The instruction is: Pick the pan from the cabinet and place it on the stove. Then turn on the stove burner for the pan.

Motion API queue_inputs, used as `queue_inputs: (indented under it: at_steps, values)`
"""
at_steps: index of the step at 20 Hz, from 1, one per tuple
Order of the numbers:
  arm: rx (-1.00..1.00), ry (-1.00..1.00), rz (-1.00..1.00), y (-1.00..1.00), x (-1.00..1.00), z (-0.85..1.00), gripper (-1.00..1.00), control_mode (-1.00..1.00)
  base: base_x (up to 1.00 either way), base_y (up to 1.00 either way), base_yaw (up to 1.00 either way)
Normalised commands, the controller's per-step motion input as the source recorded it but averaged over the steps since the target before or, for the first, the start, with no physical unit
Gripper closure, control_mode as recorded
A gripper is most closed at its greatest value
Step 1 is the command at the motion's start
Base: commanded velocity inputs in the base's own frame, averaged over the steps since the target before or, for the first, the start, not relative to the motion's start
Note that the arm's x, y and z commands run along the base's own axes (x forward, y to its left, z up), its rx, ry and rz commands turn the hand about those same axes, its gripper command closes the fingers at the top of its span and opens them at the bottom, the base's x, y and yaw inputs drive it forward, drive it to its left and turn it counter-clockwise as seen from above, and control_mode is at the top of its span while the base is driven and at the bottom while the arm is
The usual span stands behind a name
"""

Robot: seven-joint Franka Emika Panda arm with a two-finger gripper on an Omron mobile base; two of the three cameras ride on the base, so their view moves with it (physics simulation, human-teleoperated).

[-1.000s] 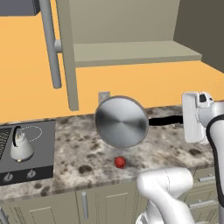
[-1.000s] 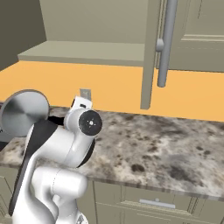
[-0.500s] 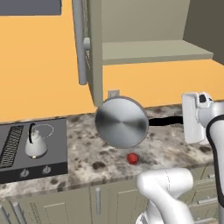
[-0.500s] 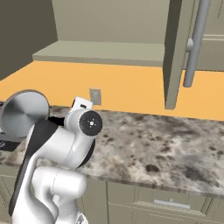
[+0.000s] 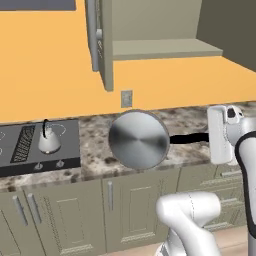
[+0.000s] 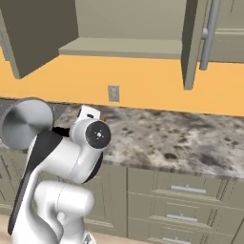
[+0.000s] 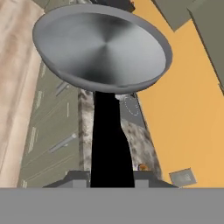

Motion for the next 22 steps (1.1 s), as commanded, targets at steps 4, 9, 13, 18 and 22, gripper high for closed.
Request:
queue_inputs:
  at_steps: [4,9,13,18,22]
  values:
    - [0.00,0.00,0.00,0.00,0.00,0.00,1.00,1.00,-0.41,0.64,0.00]
    - [0.00,0.00,0.00,0.00,0.00,0.00,1.00,1.00,-0.25,0.77,0.00]
    - [0.00,0.00,0.00,0.00,0.00,0.00,1.00,1.00,-0.17,0.70,0.00]
    - [0.00,0.00,0.00,0.00,0.00,0.00,1.00,1.00,-0.03,0.69,0.00]
    - [0.00,0.00,0.00,0.00,0.00,0.00,1.00,1.00,0.00,0.74,-0.01]
